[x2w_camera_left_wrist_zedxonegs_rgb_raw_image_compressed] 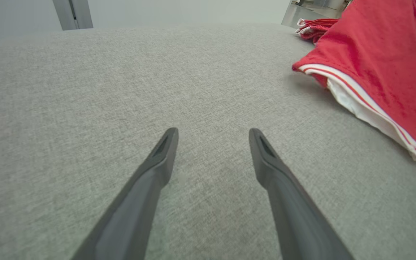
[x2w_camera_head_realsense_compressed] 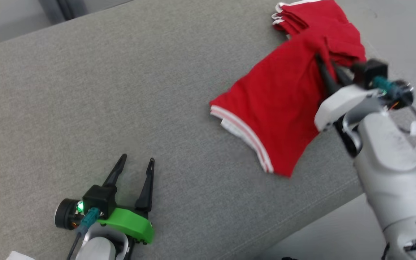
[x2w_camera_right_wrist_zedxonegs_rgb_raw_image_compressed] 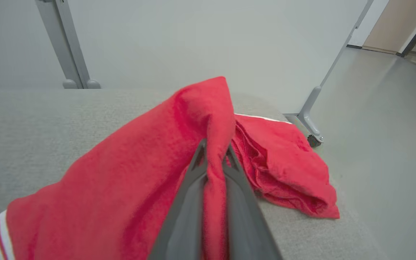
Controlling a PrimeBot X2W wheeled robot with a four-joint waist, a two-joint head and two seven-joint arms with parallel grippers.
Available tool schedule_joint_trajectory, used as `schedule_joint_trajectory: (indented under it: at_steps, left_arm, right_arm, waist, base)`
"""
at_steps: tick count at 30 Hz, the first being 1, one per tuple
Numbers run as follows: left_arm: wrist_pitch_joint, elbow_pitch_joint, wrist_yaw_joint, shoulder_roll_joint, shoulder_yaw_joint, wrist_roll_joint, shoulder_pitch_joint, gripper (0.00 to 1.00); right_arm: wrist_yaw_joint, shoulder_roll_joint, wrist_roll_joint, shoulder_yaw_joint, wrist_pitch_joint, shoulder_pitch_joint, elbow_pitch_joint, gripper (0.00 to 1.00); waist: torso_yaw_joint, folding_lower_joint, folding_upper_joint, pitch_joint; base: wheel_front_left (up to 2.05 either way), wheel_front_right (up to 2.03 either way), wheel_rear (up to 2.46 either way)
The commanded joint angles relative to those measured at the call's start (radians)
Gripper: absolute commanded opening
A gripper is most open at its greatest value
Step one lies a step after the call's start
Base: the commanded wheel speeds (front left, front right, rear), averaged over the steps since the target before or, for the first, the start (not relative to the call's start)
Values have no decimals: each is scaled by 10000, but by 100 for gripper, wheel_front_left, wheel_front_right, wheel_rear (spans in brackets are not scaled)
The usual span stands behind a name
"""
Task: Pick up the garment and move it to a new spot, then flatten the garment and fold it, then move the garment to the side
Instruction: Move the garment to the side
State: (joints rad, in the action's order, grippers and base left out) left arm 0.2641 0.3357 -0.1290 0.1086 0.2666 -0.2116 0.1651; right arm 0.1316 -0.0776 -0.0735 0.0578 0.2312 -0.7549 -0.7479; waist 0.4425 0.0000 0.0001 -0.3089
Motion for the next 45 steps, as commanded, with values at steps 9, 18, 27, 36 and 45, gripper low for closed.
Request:
schedule_joint_trajectory:
  at_steps: [9,18,27,36,45]
  left_arm:
    - [-6,7,-30,345,261,-154,695,100]
    - [-15,150,-15,267,-94,-163,490,100]
    - [-7,128,-14,18,-835,24,237,100]
    - [-4,167,-14,-332,-1862,242,-50,100]
    - [-4,112,-14,-518,-2506,470,-643,100]
  right_arm:
    - [-21,-2140,2162,-2829,-1066,-2557,-1206,0]
    - [-21,-2021,4438,-5928,-545,-2011,-494,100]
    - [-21,-399,3564,-4493,338,-1564,427,100]
    - [-21,219,1421,-2061,343,822,2667,100]
    - [-21,220,-279,-852,345,3250,3511,100]
  waist:
    - [-1419,0,-1,-1193]
    - [-1739,0,-1,-931]
    - [-1791,0,-1,-229]
    - [-2522,0,-1,691]
    - [-3512,0,-1,1551]
  base:
    - [0,0,0]
    - [0,0,0]
    - [0,0,0]
    - [0,0,0]
    - [0,0,0]
